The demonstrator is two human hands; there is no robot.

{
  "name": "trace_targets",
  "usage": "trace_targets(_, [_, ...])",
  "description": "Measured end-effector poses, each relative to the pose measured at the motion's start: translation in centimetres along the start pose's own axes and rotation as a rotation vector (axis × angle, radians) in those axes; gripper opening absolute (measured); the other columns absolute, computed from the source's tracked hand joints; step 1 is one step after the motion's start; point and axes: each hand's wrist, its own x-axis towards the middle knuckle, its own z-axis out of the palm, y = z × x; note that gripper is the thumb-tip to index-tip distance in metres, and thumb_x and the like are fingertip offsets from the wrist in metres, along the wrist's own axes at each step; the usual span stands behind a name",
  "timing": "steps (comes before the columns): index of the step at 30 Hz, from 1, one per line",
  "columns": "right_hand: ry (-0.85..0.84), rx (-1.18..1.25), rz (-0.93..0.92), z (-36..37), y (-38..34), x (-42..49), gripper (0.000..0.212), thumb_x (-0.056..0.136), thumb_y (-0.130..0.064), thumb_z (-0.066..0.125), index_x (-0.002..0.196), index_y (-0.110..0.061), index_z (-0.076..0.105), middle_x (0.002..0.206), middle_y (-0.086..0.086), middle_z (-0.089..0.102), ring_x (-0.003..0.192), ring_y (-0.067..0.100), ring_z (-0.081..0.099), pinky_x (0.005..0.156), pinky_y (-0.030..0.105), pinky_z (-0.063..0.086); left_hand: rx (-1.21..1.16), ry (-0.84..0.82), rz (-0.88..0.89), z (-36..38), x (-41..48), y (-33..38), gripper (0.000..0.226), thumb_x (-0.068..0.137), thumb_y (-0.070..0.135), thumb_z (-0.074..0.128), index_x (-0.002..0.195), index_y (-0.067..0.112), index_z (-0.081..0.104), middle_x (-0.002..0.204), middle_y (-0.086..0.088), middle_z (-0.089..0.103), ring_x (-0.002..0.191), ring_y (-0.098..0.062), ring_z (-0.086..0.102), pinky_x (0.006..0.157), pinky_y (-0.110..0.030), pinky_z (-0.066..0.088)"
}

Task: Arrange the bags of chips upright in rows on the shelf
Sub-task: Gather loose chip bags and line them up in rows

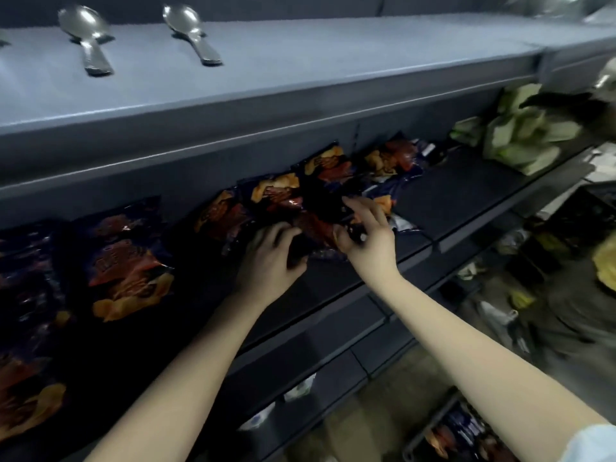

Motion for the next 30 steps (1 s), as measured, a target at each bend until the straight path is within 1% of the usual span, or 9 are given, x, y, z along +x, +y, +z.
trace_targets(4, [0.026, -0.059, 0.088, -3.0, 1.4, -1.2, 0.039, 0.081, -0.007, 0.066, 0.119, -0.011, 0.061, 0.127, 0.009, 0.052, 0.116, 0.018, 0.050, 0.088, 0.003, 0.037, 0.048, -0.111, 0.085, 1.9, 2.1, 1.8, 0.066, 0.074, 0.039, 0.070, 0.133, 0.023, 0.045, 0.144, -0.002, 0.038, 0.134, -0.031, 0.030, 0.106, -0.050, 0.031])
trace_targets(7, [0.042, -0.150, 0.093, -4.5, 2.5, -1.9, 0.033, 0.080, -0.009, 0.067, 0.113, -0.012, 0.064, 0.123, 0.007, 0.055, 0.118, 0.024, 0.052, 0.095, 0.026, 0.042, 0.128, -0.205, 0.094, 3.4, 3.2, 3.0, 0.070, 0.079, 0.035, 0.067, 0.140, 0.029, 0.033, 0.152, 0.003, 0.025, 0.142, -0.026, 0.014, 0.112, -0.051, 0.018])
trace_targets(9, [0.038, -0.159, 0.124, -5.4, 3.1, -2.5, 0.031, 0.080, -0.013, 0.066, 0.112, -0.013, 0.064, 0.126, 0.005, 0.055, 0.119, 0.022, 0.051, 0.095, 0.031, 0.042, 0.184, -0.194, 0.060, 4.1, 3.4, 3.8, 0.067, 0.080, 0.032, 0.066, 0.139, 0.030, 0.034, 0.151, 0.004, 0.027, 0.141, -0.025, 0.015, 0.112, -0.052, 0.015])
trace_targets(15, [-0.012, -0.167, 0.258, -7.0, 4.7, -3.9, 0.031, 0.084, -0.021, 0.067, 0.114, -0.019, 0.063, 0.130, 0.002, 0.052, 0.124, 0.019, 0.047, 0.103, 0.033, 0.039, 0.279, -0.305, -0.086, 5.7, 3.4, 5.2, 0.073, 0.078, 0.035, 0.070, 0.139, 0.030, 0.030, 0.155, 0.000, 0.016, 0.143, -0.030, 0.006, 0.110, -0.060, 0.012])
trace_targets(20, [-0.012, -0.155, 0.289, -6.9, 5.0, -4.3, 0.029, 0.084, -0.020, 0.066, 0.112, -0.019, 0.064, 0.126, 0.000, 0.053, 0.121, 0.013, 0.047, 0.099, 0.017, 0.031, 0.262, -0.288, -0.118, 6.0, 3.4, 4.9, 0.061, 0.083, 0.029, 0.065, 0.137, 0.032, 0.037, 0.154, 0.000, 0.022, 0.142, -0.032, 0.012, 0.108, -0.063, 0.018])
trace_targets(23, [-0.012, -0.152, 0.294, -6.9, 5.1, -4.3, 0.026, 0.085, -0.019, 0.064, 0.111, -0.018, 0.064, 0.124, 0.000, 0.054, 0.119, 0.011, 0.048, 0.098, 0.015, 0.030, 0.221, -0.199, -0.142, 4.2, 3.6, 5.4, 0.047, 0.085, 0.033, 0.061, 0.130, 0.031, 0.049, 0.138, -0.002, 0.048, 0.132, -0.034, 0.035, 0.107, -0.063, 0.019])
trace_targets(25, [-0.004, -0.144, 0.296, -6.8, 5.2, -4.2, 0.024, 0.086, -0.018, 0.063, 0.110, -0.017, 0.065, 0.122, -0.001, 0.055, 0.118, 0.010, 0.049, 0.096, 0.014, 0.030, 0.154, -0.159, -0.177, 1.8, 4.3, 5.6, 0.036, 0.085, 0.038, 0.060, 0.120, 0.030, 0.057, 0.109, -0.006, 0.066, 0.107, -0.034, 0.057, 0.102, -0.057, 0.034])
trace_targets(27, [0.007, -0.122, 0.306, -6.8, 5.0, -4.1, 0.023, 0.087, -0.018, 0.062, 0.110, -0.017, 0.065, 0.121, -0.001, 0.057, 0.116, 0.010, 0.050, 0.096, 0.013, 0.032, -0.058, -0.208, -0.204, -1.1, 5.4, 5.7, 0.028, 0.084, 0.042, 0.060, 0.108, 0.028, 0.064, 0.086, -0.004, 0.069, 0.085, -0.030, 0.063, 0.082, -0.044, 0.051])
trace_targets(30, [-0.073, 0.005, 0.388, -6.8, 4.8, -3.5, 0.031, 0.089, -0.024, 0.060, 0.119, -0.020, 0.059, 0.126, -0.002, 0.054, 0.118, 0.011, 0.050, 0.102, 0.025, 0.038, -0.418, -0.392, -0.209, -4.8, 7.1, 5.7, 0.010, 0.084, 0.022, 0.061, 0.092, 0.027, 0.065, 0.084, 0.008, 0.063, 0.078, -0.011, 0.060, 0.072, -0.022, 0.048])
